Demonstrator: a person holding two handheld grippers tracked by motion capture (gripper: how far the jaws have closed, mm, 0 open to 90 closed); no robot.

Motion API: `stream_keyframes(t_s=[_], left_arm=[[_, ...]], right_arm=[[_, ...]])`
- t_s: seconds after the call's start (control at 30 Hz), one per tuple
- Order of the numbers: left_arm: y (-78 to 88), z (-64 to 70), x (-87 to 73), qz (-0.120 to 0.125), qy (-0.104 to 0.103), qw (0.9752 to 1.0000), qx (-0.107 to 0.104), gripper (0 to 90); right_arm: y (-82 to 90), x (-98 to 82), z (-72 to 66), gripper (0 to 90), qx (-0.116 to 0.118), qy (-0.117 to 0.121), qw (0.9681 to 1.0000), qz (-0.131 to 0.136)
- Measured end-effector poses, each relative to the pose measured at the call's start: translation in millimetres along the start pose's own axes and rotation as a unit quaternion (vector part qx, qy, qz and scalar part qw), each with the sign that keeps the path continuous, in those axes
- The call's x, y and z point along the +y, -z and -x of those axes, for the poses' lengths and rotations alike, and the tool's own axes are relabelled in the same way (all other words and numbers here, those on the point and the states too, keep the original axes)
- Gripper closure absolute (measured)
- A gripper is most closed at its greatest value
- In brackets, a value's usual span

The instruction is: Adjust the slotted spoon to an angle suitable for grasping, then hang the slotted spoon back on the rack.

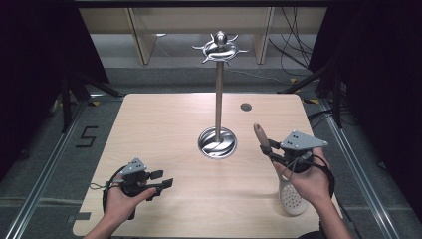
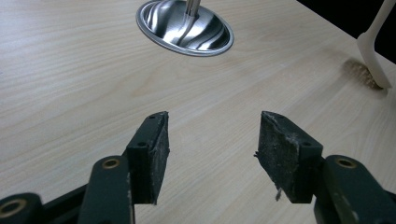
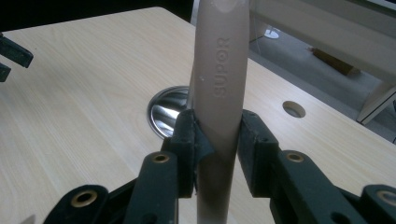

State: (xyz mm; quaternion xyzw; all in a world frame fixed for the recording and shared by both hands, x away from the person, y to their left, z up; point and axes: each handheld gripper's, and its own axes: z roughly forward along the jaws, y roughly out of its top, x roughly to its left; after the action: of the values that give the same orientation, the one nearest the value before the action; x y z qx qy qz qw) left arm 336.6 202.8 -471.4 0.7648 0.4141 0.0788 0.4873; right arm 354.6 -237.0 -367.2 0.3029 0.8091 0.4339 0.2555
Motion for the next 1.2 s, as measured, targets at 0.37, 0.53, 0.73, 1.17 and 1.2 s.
stream_keyframes(t_s=[0.37, 0.53, 0.73, 1.17, 1.2], left_arm=[[-1.6, -2.4, 0.5, 0.0, -0.001, 1.0, 0.001, 42.4], [-5.4, -3.1, 2.1, 0.001, 0.0, 1.0, -0.001, 42.4], [-6.0, -3.2, 1.7, 0.003, 0.003, 1.0, -0.005, 42.4], [-0.1, 0.8, 1.8, 0.01, -0.003, 0.9999, 0.001, 42.4], [-0.1, 0.8, 1.8, 0.01, -0.003, 0.9999, 0.001, 42.4]], right_arm=[[2.1, 0.5, 2.6, 70.2, 0.001, -0.002, 1.0, 0.007], [2.8, -0.5, 5.3, 70.2, -0.001, -0.002, 0.9999, 0.012], [5.8, -2.1, 4.7, 70.3, -0.017, -0.012, 0.9996, 0.018], [11.3, 7.0, -1.5, 70.3, -0.049, 0.006, 0.997, 0.059], [11.6, 7.5, -1.5, 70.3, -0.055, 0.006, 0.9961, 0.068]])
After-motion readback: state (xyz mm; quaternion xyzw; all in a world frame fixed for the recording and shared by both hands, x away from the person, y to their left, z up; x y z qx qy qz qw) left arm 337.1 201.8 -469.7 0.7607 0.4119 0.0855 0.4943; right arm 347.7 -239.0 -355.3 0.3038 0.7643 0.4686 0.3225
